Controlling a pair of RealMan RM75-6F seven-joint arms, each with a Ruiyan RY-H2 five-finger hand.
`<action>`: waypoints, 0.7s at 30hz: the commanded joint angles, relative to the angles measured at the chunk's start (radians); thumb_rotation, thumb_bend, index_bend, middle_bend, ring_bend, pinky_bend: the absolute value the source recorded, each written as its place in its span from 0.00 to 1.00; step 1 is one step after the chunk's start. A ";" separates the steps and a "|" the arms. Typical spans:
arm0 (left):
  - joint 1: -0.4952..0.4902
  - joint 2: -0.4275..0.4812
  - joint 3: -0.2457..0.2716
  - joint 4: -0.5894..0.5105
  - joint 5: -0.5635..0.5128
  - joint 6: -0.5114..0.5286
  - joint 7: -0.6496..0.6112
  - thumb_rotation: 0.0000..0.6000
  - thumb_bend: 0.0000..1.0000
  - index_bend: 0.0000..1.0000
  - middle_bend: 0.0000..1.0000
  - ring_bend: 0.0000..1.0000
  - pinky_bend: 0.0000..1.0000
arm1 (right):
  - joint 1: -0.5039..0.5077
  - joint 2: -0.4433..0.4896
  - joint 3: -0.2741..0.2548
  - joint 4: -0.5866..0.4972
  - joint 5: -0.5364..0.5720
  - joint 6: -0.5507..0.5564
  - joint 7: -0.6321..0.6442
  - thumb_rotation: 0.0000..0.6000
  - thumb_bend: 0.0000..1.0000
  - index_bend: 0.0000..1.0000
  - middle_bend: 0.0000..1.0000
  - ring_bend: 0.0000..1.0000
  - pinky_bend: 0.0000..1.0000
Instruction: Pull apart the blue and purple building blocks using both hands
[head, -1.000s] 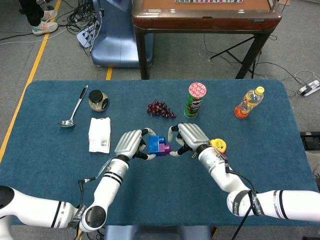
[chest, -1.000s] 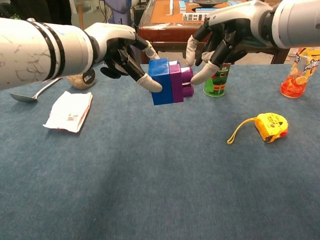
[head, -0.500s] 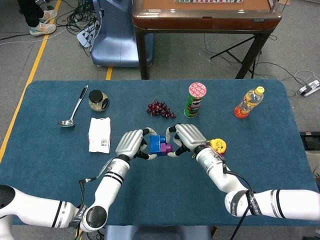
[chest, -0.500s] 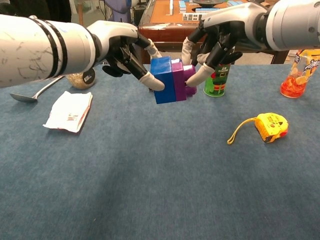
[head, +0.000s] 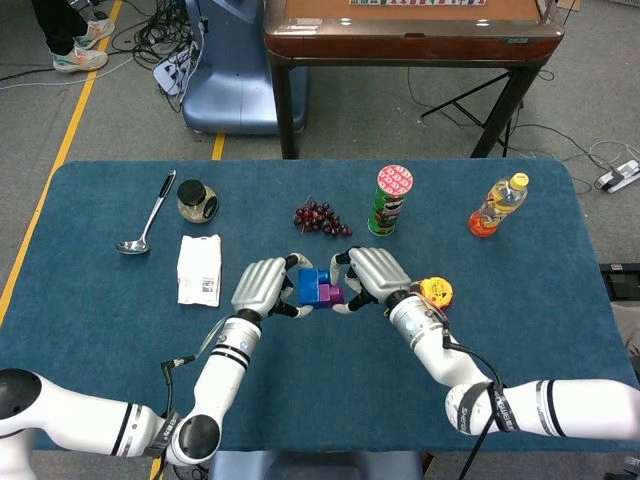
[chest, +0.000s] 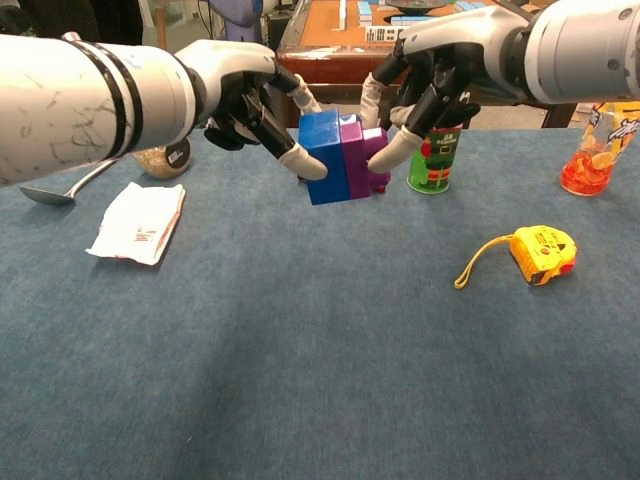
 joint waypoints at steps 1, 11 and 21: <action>-0.005 -0.016 -0.002 0.007 0.003 0.019 0.013 1.00 0.48 0.59 1.00 1.00 1.00 | -0.003 0.000 0.002 0.000 -0.002 0.002 0.005 1.00 0.00 0.55 1.00 1.00 1.00; -0.005 -0.031 -0.003 0.014 0.014 0.026 0.036 1.00 0.48 0.59 1.00 1.00 1.00 | -0.008 -0.004 0.001 0.012 -0.008 -0.004 0.013 1.00 0.10 0.58 1.00 1.00 1.00; 0.003 -0.039 -0.003 0.017 0.026 0.026 0.046 1.00 0.48 0.59 1.00 1.00 1.00 | -0.006 -0.006 -0.002 0.016 -0.002 -0.007 0.006 1.00 0.25 0.63 1.00 1.00 1.00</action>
